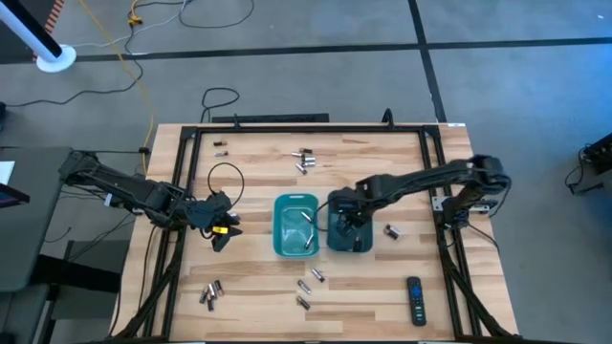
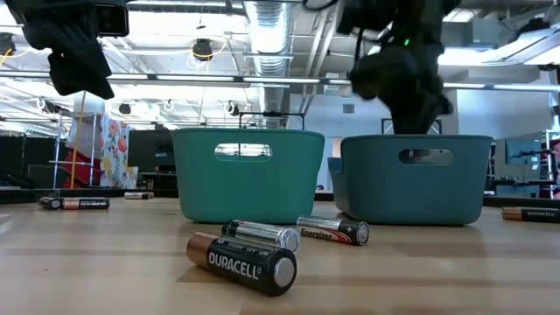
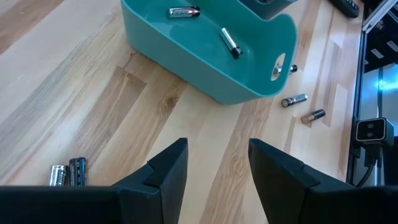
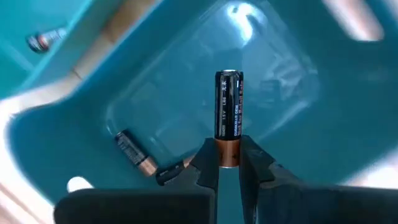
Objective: Sort batteries
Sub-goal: Put the black battery into the blue bin, then put the silver battery into the green bin
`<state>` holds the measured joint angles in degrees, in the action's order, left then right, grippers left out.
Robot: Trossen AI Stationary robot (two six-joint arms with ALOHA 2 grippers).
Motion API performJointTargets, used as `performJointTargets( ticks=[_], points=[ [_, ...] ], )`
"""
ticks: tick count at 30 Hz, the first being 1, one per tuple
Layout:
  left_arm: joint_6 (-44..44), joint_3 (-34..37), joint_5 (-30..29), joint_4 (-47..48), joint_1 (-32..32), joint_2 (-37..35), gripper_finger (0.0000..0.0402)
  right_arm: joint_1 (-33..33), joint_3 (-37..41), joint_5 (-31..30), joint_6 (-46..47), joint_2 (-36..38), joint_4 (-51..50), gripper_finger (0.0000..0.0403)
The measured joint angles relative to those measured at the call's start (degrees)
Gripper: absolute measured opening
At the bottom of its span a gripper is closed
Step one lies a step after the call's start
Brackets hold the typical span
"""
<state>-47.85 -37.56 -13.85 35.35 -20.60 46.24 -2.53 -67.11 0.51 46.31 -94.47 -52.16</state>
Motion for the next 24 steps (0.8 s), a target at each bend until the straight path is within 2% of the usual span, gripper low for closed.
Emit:
performJointTargets(
  ticks=[9, 24],
  points=[
    [-0.4, 0.0, 0.0, 0.1, 0.0, 0.0, 0.0166, -0.3, 0.0, 3.7, -1.8, -9.0, 3.8, 0.0043],
    [-0.4, 0.0, 0.0, 0.1, 0.0, 0.0, 0.0166, -1.3, 0.0, 3.7, -2.8, -9.7, 4.7, 0.0098]
  ],
)
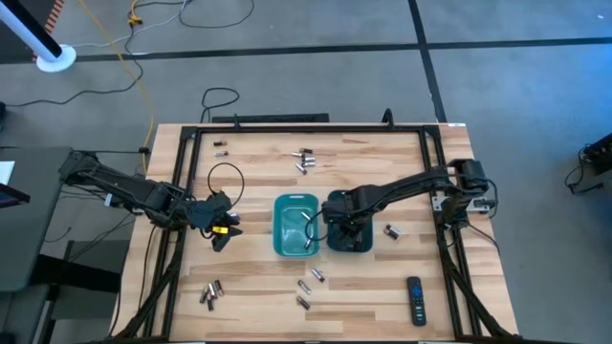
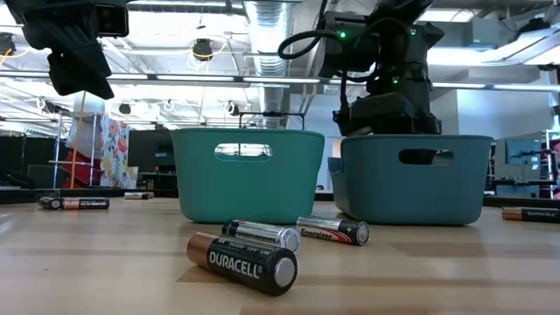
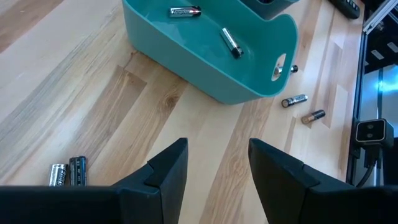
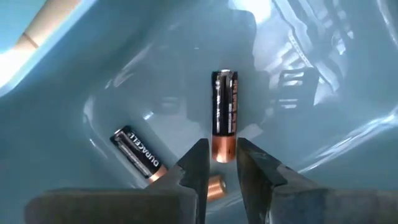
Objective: Sort batteries
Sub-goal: Put the silver battery into the green bin
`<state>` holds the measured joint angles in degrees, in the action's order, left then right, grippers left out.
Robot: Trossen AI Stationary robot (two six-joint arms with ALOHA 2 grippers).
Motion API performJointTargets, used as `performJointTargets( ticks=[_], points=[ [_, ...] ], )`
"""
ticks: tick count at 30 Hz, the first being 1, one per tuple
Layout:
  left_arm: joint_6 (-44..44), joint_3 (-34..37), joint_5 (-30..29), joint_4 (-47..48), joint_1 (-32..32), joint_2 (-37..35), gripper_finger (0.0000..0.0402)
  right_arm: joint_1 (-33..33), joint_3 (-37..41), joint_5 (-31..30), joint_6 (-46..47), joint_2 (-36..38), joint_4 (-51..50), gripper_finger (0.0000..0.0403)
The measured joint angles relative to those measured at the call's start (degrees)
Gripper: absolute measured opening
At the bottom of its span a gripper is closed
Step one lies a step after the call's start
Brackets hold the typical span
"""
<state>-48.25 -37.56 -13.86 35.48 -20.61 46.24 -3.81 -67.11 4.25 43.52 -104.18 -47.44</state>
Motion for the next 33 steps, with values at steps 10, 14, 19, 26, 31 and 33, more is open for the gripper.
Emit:
performJointTargets(
  ticks=[10, 14, 19, 26, 31, 33],
  points=[
    [0.0, 0.0, 0.0, 0.0, 0.0, 0.0, 0.0166, 0.0, -0.1, 0.0, 0.0, 0.0, -0.2, 0.0102],
    [0.4, 0.0, 0.0, 0.0, 0.0, 0.0, 0.0166, 0.2, -1.8, 0.0, 0.0, 0.0, -0.6, 0.0103],
    [0.4, 0.0, 0.0, 0.1, 0.0, 0.0, 0.0166, 0.2, -4.6, -1.4, -0.3, 2.0, -3.7, 0.0103],
    [0.4, 0.0, 0.0, 0.2, 0.0, 0.0, 0.0166, -1.4, -4.7, -8.9, 5.5, 12.0, -9.6, 0.0103],
    [0.9, 0.0, 0.0, 0.2, 0.0, 0.0, 0.0166, -7.1, -4.7, -16.5, 13.5, 20.3, -12.6, 0.0103],
    [1.0, 0.0, 0.0, 0.2, 0.0, 0.0, 0.0166, -10.5, -4.7, -20.6, 16.7, 23.1, -13.4, 0.0103]
  ],
)
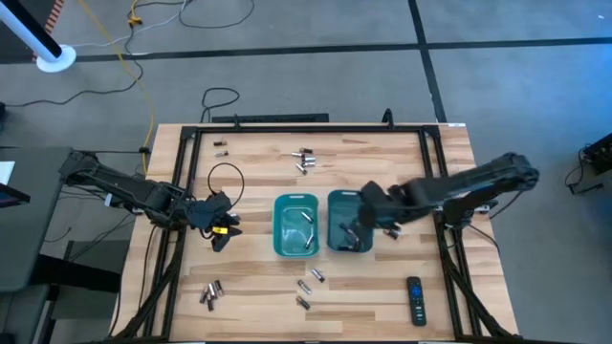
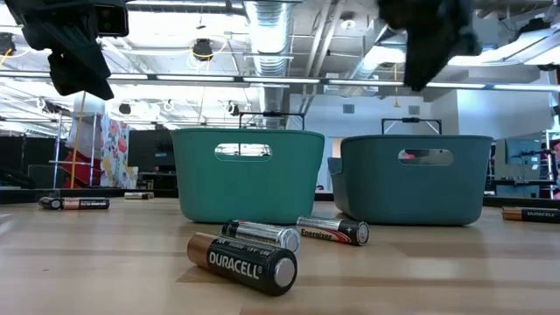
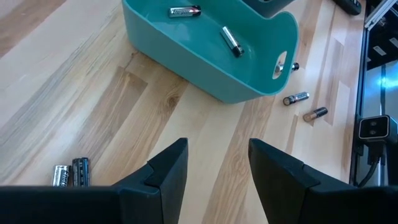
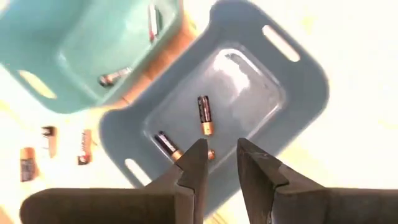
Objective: Sort batteries
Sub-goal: Put the silver battery into the green bin
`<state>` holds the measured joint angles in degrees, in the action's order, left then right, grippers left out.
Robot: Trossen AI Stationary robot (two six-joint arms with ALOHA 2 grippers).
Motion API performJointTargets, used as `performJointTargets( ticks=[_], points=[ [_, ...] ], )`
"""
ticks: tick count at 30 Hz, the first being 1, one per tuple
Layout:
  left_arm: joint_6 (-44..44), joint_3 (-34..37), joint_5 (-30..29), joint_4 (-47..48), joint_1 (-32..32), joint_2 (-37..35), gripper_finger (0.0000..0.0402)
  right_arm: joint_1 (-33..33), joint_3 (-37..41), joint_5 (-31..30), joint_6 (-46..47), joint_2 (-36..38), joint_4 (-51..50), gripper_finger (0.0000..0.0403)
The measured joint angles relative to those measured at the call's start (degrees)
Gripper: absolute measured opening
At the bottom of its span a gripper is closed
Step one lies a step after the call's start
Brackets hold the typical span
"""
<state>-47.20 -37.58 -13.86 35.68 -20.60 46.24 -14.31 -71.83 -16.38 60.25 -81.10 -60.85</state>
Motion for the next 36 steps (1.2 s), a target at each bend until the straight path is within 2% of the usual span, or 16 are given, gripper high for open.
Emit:
performJointTargets(
  ticks=[6, 12, 15, 20, 26, 32, 36],
  points=[
    [0.0, 0.0, 0.0, 0.0, 0.0, 0.0, 0.0166, -10.7, 0.0, -9.4, 10.3, 4.8, -3.6, 0.0103],
    [-0.9, 0.0, 0.0, -0.1, 0.0, 0.0, 0.0166, -21.8, 0.6, -16.8, 22.9, 5.1, -10.7, 0.0103],
    [-1.1, 0.0, 0.0, -0.1, 0.0, 0.0, 0.0166, -26.7, 4.3, -19.3, 28.6, 6.1, -10.1, 0.0103],
    [-0.7, 0.0, -1.1, -0.2, 0.0, 0.0, 0.0166, -32.5, 13.0, -20.0, 34.1, 9.3, -3.2, 0.0103],
    [-0.4, 0.0, -5.3, -0.2, 0.0, 0.0, 0.0166, -35.6, 24.1, -21.4, 33.0, 14.5, 8.4, 0.0103],
    [-3.0, 0.0, -11.9, -0.2, 0.9, 0.0, 0.0166, -34.9, 32.2, -21.5, 32.9, 20.4, 11.8, 0.0103],
    [-6.1, -0.1, -12.6, -0.2, 4.7, 0.0, 0.0166, -34.0, 35.6, -24.0, 32.1, 24.0, 15.3, 0.0103]
  ],
)
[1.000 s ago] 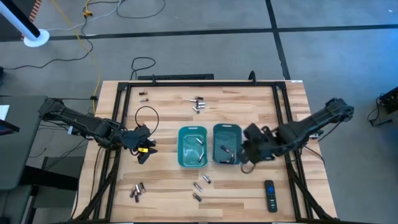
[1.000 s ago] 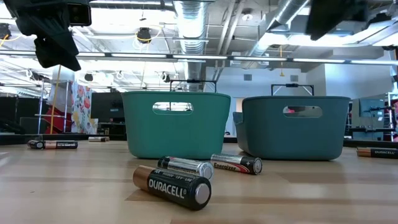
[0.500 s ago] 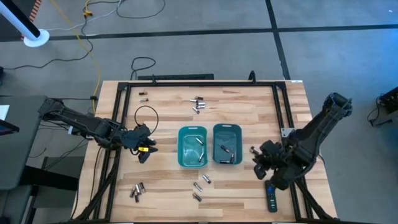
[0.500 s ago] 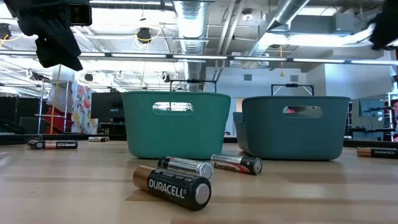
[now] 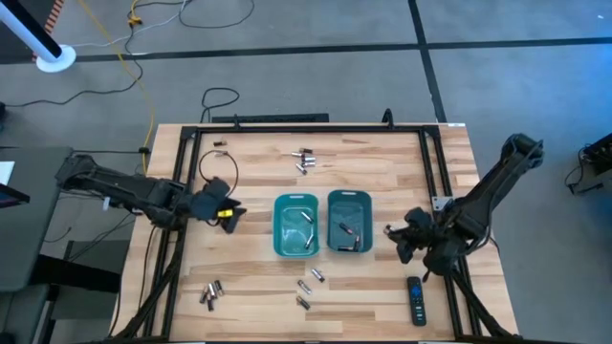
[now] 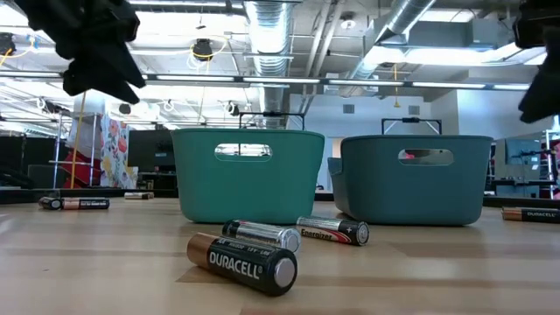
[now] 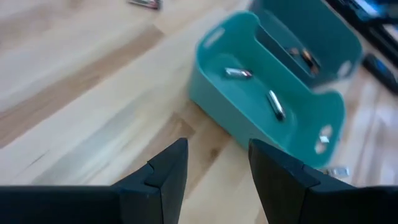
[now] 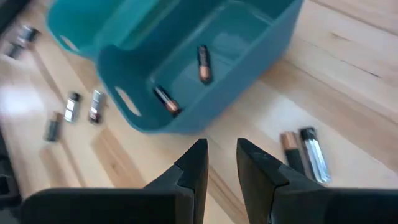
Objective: Sort batteries
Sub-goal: Put the silver battery into the green bin
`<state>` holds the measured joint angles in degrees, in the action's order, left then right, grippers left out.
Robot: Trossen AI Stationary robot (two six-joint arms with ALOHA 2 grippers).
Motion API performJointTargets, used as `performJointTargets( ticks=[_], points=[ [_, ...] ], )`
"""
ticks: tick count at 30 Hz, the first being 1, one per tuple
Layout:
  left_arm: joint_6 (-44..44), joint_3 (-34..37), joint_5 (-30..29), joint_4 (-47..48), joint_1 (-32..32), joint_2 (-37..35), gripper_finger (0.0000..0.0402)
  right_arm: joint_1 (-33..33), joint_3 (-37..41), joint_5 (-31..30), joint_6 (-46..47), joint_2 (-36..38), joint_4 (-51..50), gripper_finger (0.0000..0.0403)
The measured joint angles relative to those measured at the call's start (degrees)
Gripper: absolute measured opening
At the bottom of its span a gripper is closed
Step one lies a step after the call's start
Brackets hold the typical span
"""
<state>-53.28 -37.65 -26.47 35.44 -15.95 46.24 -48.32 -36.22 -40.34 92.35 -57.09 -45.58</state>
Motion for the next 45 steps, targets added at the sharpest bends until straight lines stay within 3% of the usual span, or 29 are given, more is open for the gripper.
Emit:
performJointTargets(
  ticks=[6, 11, 18, 24, 27, 34, 45],
  points=[
    [1.1, -0.9, 1.2, 0.4, 7.9, 0.0, 0.0166, 1.3, 1.6, -1.6, -5.8, 2.9, 4.4, 0.0103],
    [10.2, -4.9, 4.4, 1.8, 17.3, 0.0, 0.0166, 2.6, 1.6, -1.6, -10.2, 3.2, 5.4, 0.0103],
    [23.4, -11.9, 11.8, 6.5, 34.8, 3.3, 0.0166, 4.2, 1.6, -1.6, -9.5, 3.1, 5.5, 0.0103],
    [37.2, -19.4, 22.0, 10.8, 48.1, 13.7, 0.0166, 6.2, 1.6, -1.6, -8.0, 3.1, 5.6, 0.0103],
    [44.9, -23.5, 23.9, 13.6, 52.4, 20.3, 0.0166, 7.4, 1.6, -1.6, -6.9, 3.1, 5.6, 0.0103],
    [58.5, -28.2, 23.6, 16.3, 58.4, 35.5, 0.0166, 9.3, 1.6, -1.6, -6.8, 3.1, 5.9, 0.0103],
    [69.4, -32.2, 15.6, 19.1, 66.0, 54.5, 0.0166, 11.7, 1.6, -1.5, -6.7, 3.1, 5.8, 0.0103]
  ],
)
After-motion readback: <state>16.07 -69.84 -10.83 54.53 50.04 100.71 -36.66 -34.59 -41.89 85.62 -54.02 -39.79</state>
